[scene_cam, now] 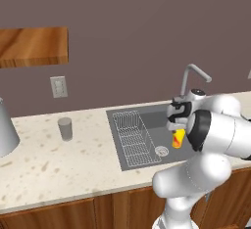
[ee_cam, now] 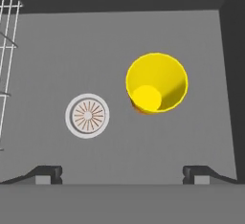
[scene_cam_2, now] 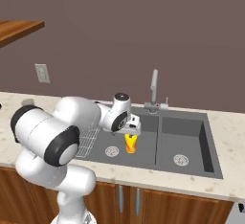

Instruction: Move any existing items from the left basin to the right basin for drying. Then move the glass cup from the counter to the left basin of the sink for washing.

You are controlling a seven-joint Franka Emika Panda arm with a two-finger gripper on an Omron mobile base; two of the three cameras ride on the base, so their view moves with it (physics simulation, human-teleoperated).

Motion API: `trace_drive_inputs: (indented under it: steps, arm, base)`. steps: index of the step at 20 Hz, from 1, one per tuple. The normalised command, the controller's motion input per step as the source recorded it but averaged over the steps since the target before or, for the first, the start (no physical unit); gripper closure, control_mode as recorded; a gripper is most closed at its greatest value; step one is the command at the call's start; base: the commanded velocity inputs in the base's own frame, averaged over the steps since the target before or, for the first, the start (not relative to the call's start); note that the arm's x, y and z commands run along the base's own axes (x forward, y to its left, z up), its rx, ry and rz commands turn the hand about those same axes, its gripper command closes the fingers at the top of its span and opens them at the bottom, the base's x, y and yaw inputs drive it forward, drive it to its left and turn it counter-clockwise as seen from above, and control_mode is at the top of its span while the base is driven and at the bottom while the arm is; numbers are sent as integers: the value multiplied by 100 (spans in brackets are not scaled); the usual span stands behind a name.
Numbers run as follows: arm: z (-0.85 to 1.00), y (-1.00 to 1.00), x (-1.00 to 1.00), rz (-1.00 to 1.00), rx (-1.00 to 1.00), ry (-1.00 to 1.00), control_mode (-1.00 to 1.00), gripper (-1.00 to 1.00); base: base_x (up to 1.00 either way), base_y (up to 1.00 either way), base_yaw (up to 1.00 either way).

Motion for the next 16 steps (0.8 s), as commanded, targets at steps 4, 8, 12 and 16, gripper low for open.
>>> trace_drive_inputs:
  steps: [4,8,12,16]
  arm:
    - [-7,0,18,0,0,0,-100,-100]
    - [-7,0,17,0,0,0,-100,-100]
    - [-10,0,17,0,0,0,-100,-100]
    - [-13,0,17,0,0,0,-100,-100]
  base:
    - [0,0,0]
    - [0,0,0]
    - [0,0,0]
    - [0,0,0]
